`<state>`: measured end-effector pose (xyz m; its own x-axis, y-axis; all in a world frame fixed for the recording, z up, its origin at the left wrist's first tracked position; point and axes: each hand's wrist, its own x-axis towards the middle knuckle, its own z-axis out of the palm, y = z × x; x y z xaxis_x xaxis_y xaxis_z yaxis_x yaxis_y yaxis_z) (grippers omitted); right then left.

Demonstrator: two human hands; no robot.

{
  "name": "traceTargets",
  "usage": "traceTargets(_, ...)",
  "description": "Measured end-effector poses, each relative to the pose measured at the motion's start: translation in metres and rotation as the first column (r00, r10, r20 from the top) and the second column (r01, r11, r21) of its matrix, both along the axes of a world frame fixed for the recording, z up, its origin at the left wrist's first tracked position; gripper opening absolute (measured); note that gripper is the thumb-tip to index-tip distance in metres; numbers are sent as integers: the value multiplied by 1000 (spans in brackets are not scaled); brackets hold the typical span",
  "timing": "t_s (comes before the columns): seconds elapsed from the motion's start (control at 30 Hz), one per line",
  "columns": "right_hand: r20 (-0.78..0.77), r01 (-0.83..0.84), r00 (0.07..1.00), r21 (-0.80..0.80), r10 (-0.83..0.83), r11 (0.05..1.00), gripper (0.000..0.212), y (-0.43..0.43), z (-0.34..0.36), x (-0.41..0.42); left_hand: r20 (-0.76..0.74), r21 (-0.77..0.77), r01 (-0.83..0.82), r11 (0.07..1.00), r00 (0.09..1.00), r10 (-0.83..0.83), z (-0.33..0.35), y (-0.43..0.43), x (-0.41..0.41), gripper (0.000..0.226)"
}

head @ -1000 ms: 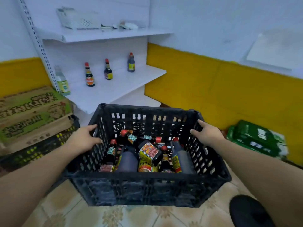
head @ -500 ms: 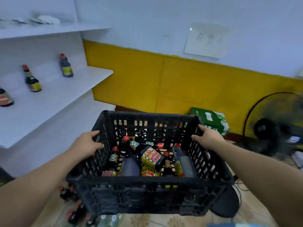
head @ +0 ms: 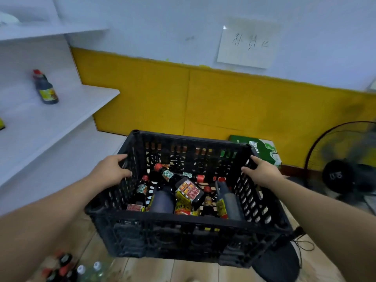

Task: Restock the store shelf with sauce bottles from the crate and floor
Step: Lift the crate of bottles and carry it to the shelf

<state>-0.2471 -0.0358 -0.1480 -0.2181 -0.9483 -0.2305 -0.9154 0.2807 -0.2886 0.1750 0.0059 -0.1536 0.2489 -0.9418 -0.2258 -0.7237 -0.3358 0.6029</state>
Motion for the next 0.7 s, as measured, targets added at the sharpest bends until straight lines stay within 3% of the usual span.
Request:
traceTargets(0.37, -18, -129, 991, 51, 130, 990, 75, -168, -11, -14, -36, 30, -124, 992, 991, 125, -18, -115, -19, 72)
traceTargets(0.7, 1, -148, 989, 68, 148, 987, 72, -296, -23, 32, -23, 48, -104, 993, 994, 105, -25, -237, 22, 69)
